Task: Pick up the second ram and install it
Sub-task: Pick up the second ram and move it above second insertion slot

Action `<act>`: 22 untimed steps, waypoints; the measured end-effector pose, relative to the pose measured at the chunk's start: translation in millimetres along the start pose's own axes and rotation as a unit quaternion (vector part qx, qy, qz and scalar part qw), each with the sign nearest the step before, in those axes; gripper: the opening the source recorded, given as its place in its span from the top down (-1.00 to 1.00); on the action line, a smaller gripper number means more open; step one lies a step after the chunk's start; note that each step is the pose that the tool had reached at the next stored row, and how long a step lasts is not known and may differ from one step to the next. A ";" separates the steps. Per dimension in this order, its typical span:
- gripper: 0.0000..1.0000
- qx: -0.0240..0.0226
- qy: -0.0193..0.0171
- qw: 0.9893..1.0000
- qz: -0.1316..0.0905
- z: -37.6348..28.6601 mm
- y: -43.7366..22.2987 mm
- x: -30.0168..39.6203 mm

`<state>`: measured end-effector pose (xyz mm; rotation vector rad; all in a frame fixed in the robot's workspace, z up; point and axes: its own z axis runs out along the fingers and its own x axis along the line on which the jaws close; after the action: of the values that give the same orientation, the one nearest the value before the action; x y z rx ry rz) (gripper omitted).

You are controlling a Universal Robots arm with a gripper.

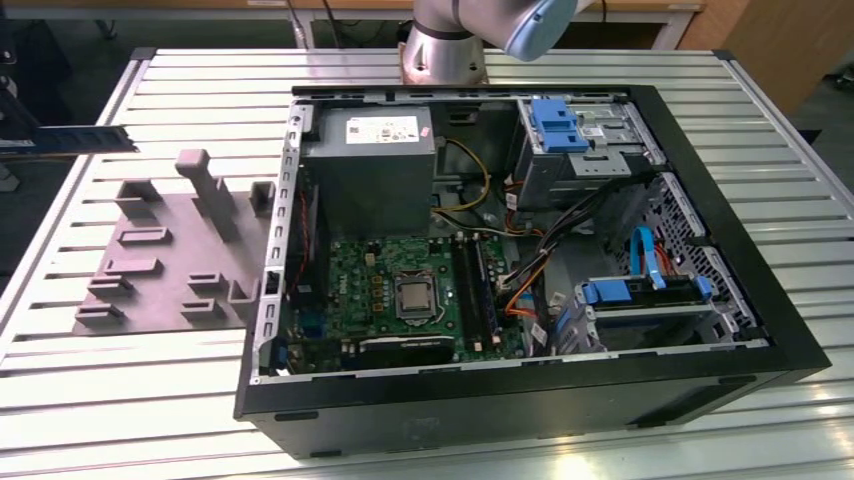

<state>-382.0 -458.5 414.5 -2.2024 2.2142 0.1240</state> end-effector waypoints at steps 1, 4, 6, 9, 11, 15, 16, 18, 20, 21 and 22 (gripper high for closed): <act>0.76 0.000 0.000 1.000 0.000 -0.1 -0.9 0.0; 0.76 0.000 0.000 1.000 0.000 -0.2 -3.6 0.0; 0.76 0.000 0.000 1.000 0.000 -0.2 -5.1 0.0; 0.76 0.000 0.000 1.000 0.000 -0.4 -7.7 0.0; 0.76 0.000 0.000 1.000 0.000 -0.5 -9.5 -0.1; 0.76 0.000 0.000 1.000 0.000 -0.6 -13.6 -0.1; 0.76 0.000 0.000 1.000 0.000 -0.7 -14.7 -0.1; 0.76 0.000 0.000 1.000 0.000 -0.7 -16.7 -0.1; 0.76 0.000 0.000 1.000 0.000 -0.8 -18.7 -0.1; 0.76 0.000 0.000 1.000 0.000 -0.9 -19.6 -0.2; 0.76 0.000 0.000 1.000 0.000 -0.9 -20.6 -0.2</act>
<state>-361.4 -458.5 414.5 -2.2023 2.2144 0.1239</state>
